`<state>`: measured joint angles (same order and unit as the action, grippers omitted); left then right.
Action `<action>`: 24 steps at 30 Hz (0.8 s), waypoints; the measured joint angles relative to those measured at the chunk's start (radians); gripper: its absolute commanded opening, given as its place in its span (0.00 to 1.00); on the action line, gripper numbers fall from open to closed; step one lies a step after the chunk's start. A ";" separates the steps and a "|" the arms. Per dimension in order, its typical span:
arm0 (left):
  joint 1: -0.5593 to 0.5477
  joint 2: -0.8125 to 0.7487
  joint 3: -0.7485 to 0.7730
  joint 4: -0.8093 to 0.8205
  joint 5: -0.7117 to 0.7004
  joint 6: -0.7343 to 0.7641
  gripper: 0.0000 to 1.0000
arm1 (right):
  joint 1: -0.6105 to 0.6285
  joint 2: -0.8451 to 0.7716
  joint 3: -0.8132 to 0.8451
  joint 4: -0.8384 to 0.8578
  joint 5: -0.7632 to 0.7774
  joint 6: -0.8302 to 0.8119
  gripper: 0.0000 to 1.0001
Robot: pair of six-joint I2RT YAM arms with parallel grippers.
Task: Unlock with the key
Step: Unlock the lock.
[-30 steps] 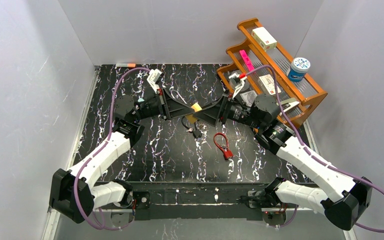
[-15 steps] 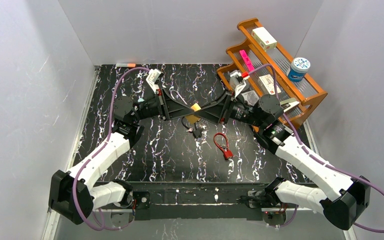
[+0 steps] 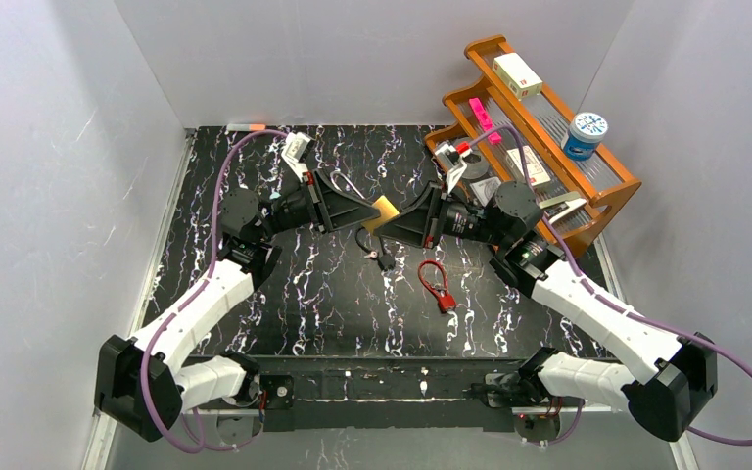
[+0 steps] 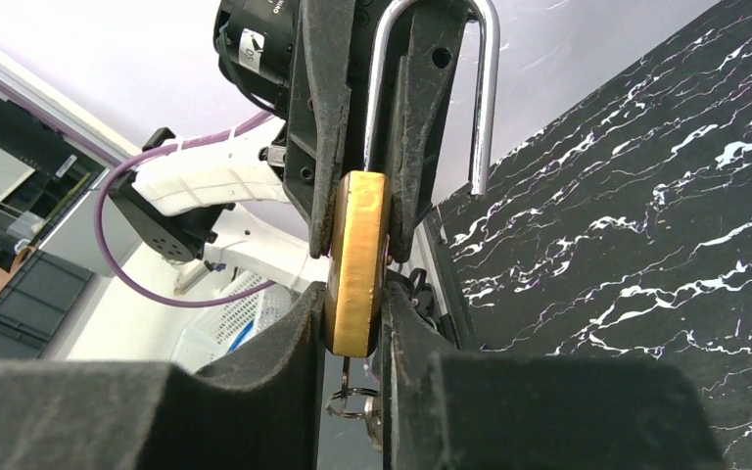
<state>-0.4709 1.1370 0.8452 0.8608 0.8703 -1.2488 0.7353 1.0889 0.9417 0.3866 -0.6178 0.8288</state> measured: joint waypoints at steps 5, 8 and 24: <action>0.000 -0.005 0.001 -0.001 0.000 0.009 0.00 | 0.000 0.000 0.000 0.007 0.006 0.005 0.30; 0.000 -0.007 0.001 -0.002 -0.003 0.010 0.00 | 0.000 0.000 0.000 0.014 0.009 0.005 0.32; 0.002 -0.016 -0.001 -0.002 -0.021 0.004 0.60 | 0.005 0.012 0.001 0.043 0.029 0.021 0.01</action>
<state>-0.4686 1.1206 0.8440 0.8589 0.8494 -1.2446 0.7406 1.1007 0.9428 0.4294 -0.5888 0.8494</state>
